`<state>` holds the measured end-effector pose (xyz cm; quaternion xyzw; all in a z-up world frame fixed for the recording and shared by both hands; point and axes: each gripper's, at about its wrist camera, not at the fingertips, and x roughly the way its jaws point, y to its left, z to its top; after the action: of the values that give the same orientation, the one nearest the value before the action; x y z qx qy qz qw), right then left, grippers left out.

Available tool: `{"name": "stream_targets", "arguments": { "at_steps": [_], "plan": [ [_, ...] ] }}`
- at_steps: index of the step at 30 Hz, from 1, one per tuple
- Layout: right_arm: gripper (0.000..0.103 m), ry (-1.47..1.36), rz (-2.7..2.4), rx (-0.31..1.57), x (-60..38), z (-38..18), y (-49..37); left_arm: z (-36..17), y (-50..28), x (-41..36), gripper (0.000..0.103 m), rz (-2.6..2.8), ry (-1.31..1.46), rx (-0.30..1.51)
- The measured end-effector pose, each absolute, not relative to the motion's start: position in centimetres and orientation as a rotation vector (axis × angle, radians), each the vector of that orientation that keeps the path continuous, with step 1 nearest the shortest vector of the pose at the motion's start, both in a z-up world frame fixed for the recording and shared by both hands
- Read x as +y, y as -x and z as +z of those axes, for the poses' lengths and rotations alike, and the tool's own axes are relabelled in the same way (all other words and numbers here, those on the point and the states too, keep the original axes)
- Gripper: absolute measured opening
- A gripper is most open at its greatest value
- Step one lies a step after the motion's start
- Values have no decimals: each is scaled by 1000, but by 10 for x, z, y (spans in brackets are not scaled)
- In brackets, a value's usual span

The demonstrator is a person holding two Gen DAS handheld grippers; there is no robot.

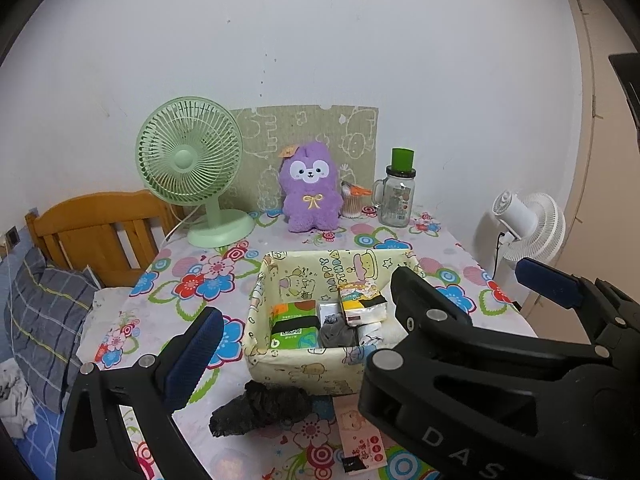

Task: Organize soft objects
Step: 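Withdraw both open tools back from the fabric box, then move the left tool down to the black bag while the right tool approaches the pink wipes pack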

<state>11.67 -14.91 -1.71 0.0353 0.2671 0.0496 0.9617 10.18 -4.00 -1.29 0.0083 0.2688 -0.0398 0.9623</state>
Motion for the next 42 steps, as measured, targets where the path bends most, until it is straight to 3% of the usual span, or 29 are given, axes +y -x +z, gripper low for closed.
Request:
{"name": "stream_targets", "arguments": {
  "at_steps": [42],
  "plan": [
    [100, -71, 109, 581, -136, -49, -74, -40, -55, -30, 101, -84, -16, 568]
  ]
}}
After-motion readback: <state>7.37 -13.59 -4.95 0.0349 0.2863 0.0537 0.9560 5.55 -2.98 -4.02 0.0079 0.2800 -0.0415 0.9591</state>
